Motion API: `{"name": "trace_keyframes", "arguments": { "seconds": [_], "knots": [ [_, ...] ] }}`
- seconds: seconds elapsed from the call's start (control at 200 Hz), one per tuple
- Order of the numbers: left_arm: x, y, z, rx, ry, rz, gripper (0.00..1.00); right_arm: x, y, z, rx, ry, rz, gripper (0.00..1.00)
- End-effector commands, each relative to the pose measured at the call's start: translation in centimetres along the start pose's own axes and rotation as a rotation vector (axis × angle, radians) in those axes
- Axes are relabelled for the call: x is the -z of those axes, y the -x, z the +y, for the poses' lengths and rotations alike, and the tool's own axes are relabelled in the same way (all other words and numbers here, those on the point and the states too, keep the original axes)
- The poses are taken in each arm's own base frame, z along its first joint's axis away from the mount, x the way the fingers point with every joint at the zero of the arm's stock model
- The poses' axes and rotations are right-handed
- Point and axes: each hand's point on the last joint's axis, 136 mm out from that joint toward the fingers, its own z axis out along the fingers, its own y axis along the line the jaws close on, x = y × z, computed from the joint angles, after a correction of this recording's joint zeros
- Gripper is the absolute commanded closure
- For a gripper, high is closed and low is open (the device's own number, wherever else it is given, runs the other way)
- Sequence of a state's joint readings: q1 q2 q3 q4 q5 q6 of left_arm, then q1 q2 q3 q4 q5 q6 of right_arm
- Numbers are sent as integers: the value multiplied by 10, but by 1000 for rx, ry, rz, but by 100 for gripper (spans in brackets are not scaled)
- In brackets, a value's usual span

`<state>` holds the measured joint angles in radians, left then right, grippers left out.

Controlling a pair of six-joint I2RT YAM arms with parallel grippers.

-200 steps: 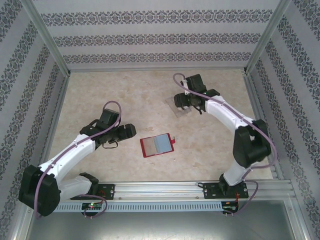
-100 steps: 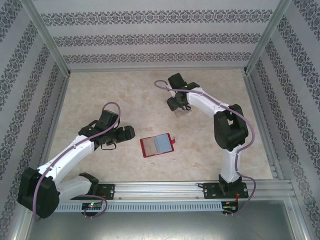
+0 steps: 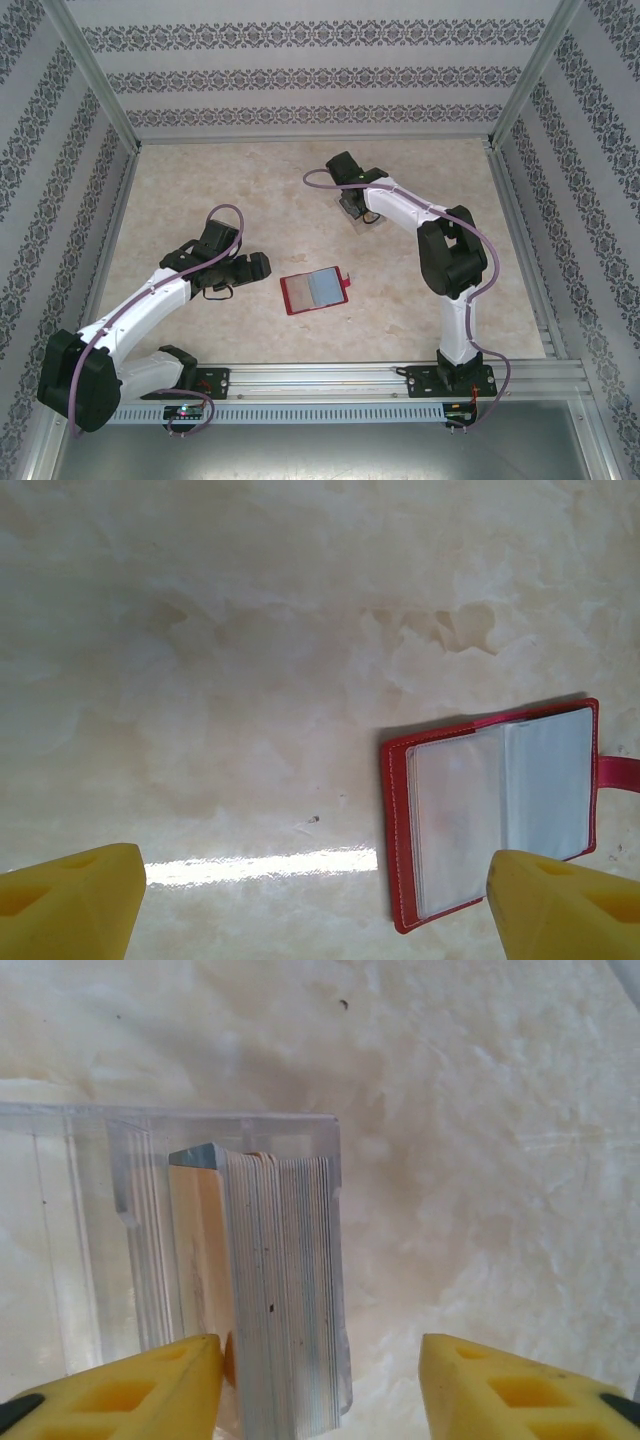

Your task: Put the credit cards into the card holder

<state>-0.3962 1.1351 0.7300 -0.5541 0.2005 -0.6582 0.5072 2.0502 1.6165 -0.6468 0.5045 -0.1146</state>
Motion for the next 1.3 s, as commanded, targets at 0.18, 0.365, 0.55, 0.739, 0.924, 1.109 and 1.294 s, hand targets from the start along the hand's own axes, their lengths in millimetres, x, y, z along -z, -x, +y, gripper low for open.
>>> {"name": "trace_keyframes", "arguments": {
  "seconds": [0.18, 0.365, 0.55, 0.739, 0.924, 1.109, 1.294],
  "knots": [
    [8, 8, 9, 21, 33, -63, 11, 5, 0, -10, 36, -85, 3, 72],
    [12, 9, 11, 26, 31, -85, 11, 5, -1, -7, 41, -65, 9, 91],
    [11, 6, 9, 16, 16, -75, 11, 13, -1, -4, 30, -39, -4, 100],
    [15, 3, 4, -10, -21, -72, 12, 37, 1, 1, 30, -16, -43, 100],
    [12, 0, -15, -23, -129, -53, 15, 51, -3, -2, 25, -23, -58, 100],
    [9, 2, -23, -19, -154, -30, 17, 46, -6, 1, 8, 15, -48, 100],
    [12, 3, -29, -30, -176, -19, 21, 61, -2, 0, -75, 88, -98, 100]
  ]
}}
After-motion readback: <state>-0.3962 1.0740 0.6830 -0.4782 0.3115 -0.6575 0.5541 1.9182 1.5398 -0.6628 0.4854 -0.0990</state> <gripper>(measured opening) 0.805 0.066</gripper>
